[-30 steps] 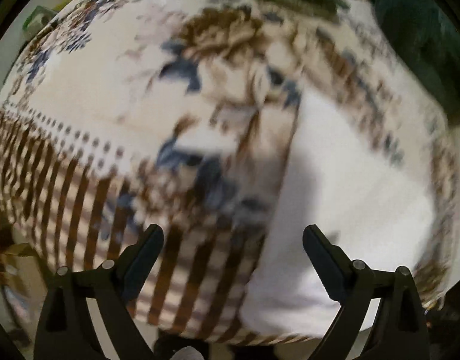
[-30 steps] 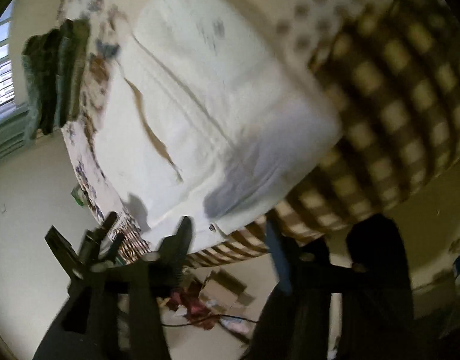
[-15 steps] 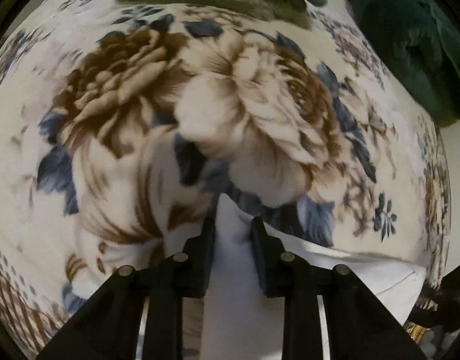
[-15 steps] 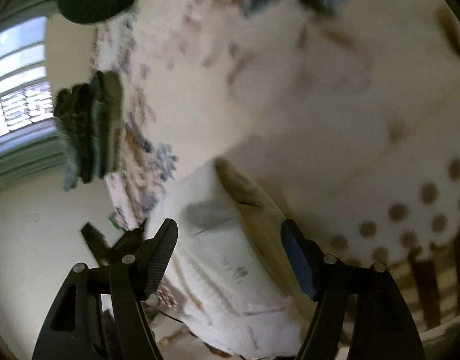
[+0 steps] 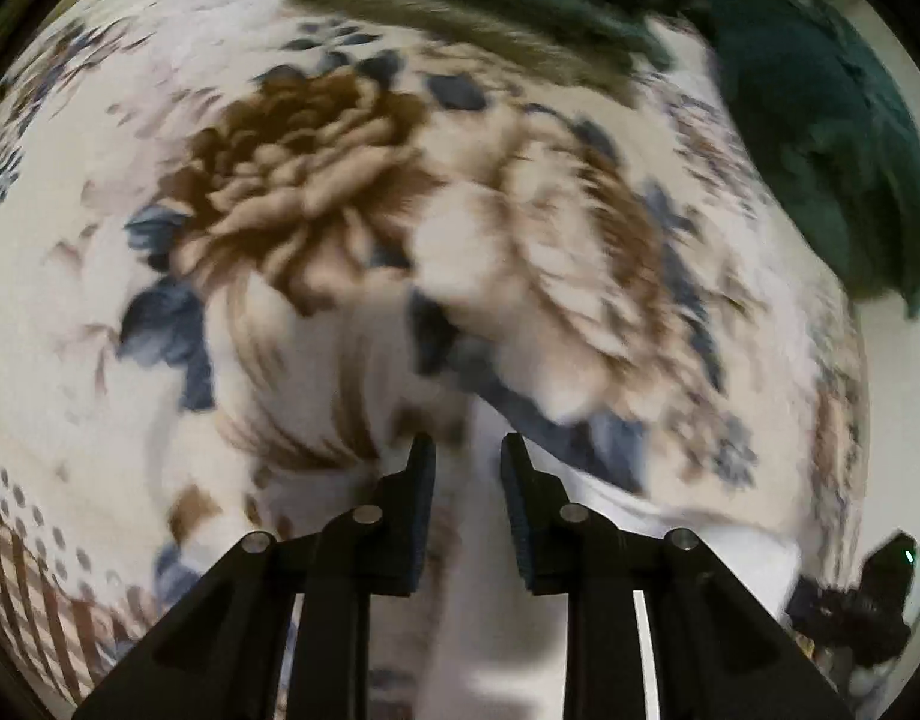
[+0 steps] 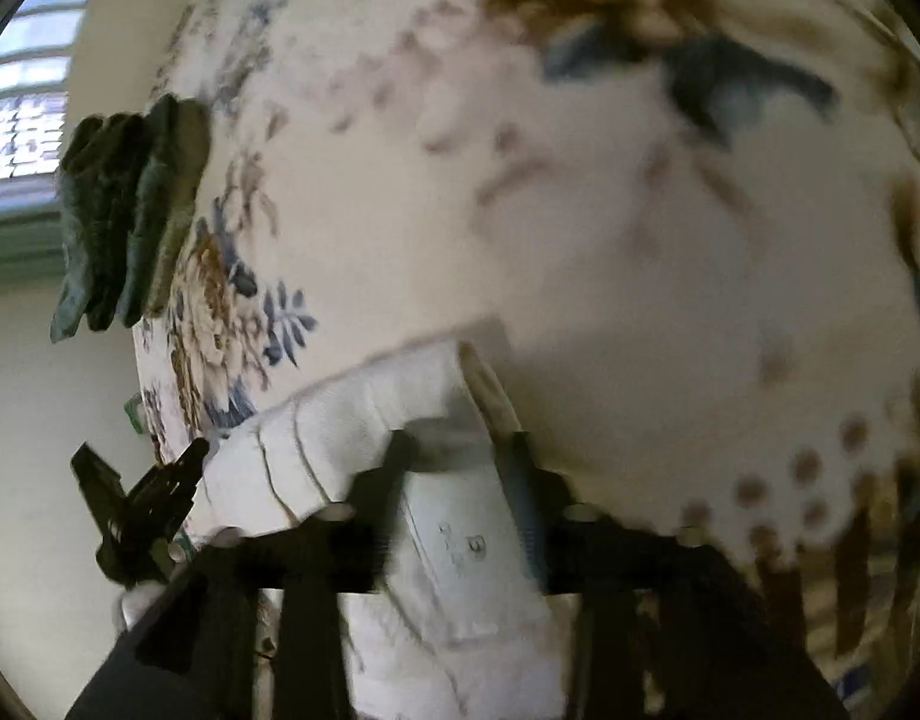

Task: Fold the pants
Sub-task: 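Lift the folded white pants with both grippers and carry them toward the jeans stack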

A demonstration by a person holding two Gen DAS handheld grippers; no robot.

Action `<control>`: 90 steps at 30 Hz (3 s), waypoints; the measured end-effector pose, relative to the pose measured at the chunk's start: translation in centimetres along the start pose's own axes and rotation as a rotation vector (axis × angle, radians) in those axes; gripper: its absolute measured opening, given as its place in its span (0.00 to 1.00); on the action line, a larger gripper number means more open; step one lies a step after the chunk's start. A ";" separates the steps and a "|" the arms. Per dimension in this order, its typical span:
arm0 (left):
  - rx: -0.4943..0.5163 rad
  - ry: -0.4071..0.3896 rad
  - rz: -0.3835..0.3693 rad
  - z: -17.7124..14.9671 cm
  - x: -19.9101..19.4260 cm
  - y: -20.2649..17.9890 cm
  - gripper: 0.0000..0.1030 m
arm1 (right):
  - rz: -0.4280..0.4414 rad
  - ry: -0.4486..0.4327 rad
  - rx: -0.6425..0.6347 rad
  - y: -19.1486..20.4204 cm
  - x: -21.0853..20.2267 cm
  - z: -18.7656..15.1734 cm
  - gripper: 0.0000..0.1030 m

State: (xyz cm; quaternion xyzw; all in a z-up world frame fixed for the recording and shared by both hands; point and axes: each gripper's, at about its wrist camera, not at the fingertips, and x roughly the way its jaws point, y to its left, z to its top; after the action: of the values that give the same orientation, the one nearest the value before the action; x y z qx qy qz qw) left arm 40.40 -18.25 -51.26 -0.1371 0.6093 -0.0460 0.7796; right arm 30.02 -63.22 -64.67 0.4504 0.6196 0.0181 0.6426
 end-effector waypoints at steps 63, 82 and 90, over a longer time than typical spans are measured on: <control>0.075 0.080 -0.294 -9.7 -3.5 -0.4 0.19 | 0.279 -0.074 -0.024 0.0 3.5 -14.0 0.33; 0.108 -0.120 -0.407 5.8 -21.2 -3.3 0.18 | 0.309 -0.190 -0.264 25.2 -9.9 -9.4 0.32; 0.133 -0.182 -0.433 25.5 -23.2 -0.6 0.18 | 0.368 -0.283 -0.273 42.7 -6.6 0.6 0.32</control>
State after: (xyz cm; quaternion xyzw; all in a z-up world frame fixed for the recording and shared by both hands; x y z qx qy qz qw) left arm 59.15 -9.23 -23.71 -0.2162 0.4885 -0.2395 0.8107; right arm 51.79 -42.02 -33.91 0.4625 0.4230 0.1548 0.7637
